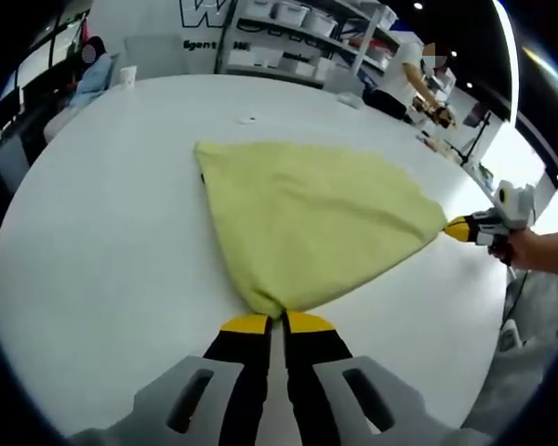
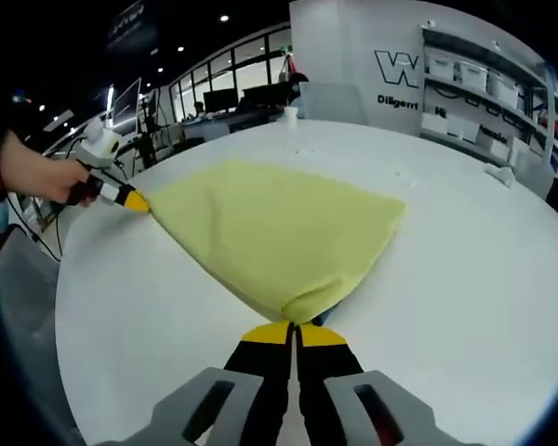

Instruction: Fold the garment on the visible template until the final outline fits inside the template.

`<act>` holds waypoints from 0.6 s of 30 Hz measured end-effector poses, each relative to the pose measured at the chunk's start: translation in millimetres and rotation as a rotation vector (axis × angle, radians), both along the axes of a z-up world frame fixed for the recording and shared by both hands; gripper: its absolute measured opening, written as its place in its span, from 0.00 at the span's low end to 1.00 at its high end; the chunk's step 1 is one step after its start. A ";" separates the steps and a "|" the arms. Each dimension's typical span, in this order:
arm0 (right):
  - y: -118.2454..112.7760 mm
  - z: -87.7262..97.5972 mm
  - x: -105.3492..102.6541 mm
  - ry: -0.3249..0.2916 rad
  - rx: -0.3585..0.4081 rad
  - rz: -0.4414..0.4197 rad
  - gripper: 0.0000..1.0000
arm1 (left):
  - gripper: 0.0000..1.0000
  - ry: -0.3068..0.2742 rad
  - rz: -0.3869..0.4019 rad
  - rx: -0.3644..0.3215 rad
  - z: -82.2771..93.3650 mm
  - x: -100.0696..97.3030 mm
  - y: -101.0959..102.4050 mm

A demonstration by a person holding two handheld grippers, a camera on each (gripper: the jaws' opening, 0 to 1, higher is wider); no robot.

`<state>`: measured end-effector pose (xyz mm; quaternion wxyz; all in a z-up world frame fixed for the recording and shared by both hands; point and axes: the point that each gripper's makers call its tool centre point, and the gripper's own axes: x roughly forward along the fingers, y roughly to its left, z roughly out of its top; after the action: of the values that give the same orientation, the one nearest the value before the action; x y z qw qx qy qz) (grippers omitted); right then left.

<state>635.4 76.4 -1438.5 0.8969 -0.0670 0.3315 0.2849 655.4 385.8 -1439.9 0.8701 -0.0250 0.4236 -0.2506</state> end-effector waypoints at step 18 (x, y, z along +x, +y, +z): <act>-23.6 7.3 -2.7 -0.013 -0.018 0.020 0.00 | 0.00 -0.036 -0.059 0.042 6.7 0.2 23.9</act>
<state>632.7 52.8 -1431.2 0.8955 -0.0804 0.3274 0.2905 655.6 409.6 -1433.2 0.8702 0.0101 0.4137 -0.2674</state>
